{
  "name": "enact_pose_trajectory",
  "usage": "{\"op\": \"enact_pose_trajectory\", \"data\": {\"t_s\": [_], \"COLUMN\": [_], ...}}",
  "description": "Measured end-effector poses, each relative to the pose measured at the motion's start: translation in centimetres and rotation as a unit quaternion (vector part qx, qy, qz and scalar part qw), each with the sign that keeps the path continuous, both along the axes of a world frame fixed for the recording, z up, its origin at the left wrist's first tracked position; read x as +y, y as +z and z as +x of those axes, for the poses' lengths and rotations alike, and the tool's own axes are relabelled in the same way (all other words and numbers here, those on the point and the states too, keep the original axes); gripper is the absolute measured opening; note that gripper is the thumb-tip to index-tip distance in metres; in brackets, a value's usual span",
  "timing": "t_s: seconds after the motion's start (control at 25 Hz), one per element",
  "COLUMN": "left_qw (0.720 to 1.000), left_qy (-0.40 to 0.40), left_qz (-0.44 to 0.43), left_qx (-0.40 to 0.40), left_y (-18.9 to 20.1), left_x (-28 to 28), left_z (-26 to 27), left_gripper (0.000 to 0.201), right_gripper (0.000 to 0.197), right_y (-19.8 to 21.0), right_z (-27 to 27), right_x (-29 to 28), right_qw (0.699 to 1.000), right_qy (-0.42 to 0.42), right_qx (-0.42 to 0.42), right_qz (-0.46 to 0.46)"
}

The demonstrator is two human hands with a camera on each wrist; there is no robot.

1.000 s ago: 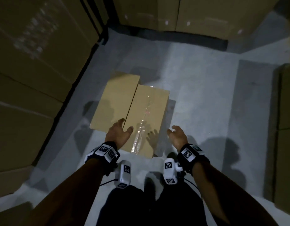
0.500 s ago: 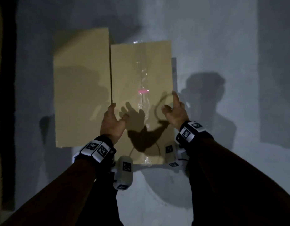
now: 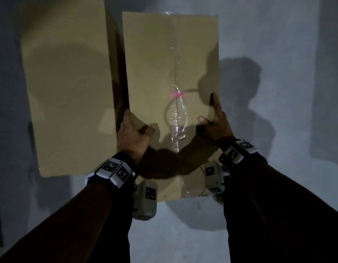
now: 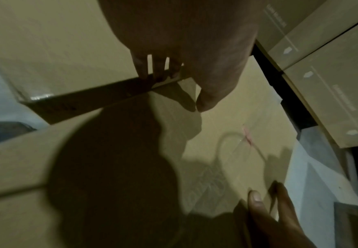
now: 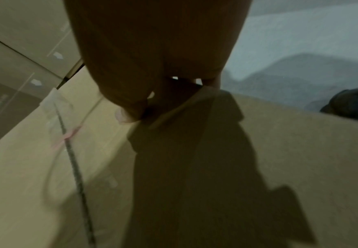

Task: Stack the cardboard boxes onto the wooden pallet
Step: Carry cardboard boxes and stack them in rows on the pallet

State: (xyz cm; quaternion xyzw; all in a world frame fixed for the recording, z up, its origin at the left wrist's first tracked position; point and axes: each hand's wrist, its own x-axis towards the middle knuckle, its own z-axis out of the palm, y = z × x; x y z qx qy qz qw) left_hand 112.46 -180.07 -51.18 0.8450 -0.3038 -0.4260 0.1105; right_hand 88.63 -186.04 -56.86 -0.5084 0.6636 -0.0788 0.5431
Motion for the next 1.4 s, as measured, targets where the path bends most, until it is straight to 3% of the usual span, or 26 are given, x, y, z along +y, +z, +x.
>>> {"op": "enact_pose_trajectory", "data": {"t_s": [0.12, 0.28, 0.44, 0.64, 0.8, 0.92, 1.12, 1.32, 1.4], "left_qw": [0.997, 0.997, 0.996, 0.996, 0.992, 0.984, 0.958, 0.906, 0.876], "left_qy": [0.046, 0.059, 0.057, 0.019, -0.022, -0.1, -0.238, -0.341, -0.391], "left_qz": [-0.043, -0.057, -0.06, -0.078, -0.122, -0.149, -0.157, -0.241, -0.269], "left_qx": [0.033, 0.011, -0.026, -0.026, 0.003, 0.015, 0.028, 0.072, 0.086], "left_y": [-0.2, -0.1, 0.6, 5.3, 14.1, 21.7, 35.1, 44.5, 48.2], "left_x": [-0.6, -1.2, -1.8, -3.5, -6.0, -7.6, -8.8, -7.1, -5.7], "left_z": [-2.5, -5.0, -6.7, -10.7, -14.6, -17.1, -19.4, -18.6, -18.0], "left_gripper": [0.1, 0.105, 0.102, 0.099, 0.103, 0.112, 0.106, 0.106, 0.106], "right_gripper": [0.095, 0.11, 0.114, 0.114, 0.117, 0.121, 0.117, 0.113, 0.117], "right_y": [-0.1, -0.3, 0.5, 5.5, 14.3, 22.4, 37.6, 48.6, 52.1], "right_z": [-2.1, -4.1, -5.5, -10.0, -14.3, -16.8, -18.6, -16.2, -14.5], "right_x": [-0.6, -0.8, -0.9, -0.1, -0.7, -1.4, 1.2, 7.9, 11.6], "right_qw": [0.999, 0.99, 0.989, 0.988, 0.982, 0.983, 0.967, 0.916, 0.884], "right_qy": [-0.026, -0.088, -0.101, -0.13, -0.168, -0.165, -0.213, -0.331, -0.393], "right_qx": [-0.037, -0.099, -0.085, -0.081, -0.075, -0.037, -0.011, 0.025, 0.022], "right_qz": [0.005, 0.047, 0.062, 0.004, -0.034, -0.065, -0.139, -0.224, -0.254]}}
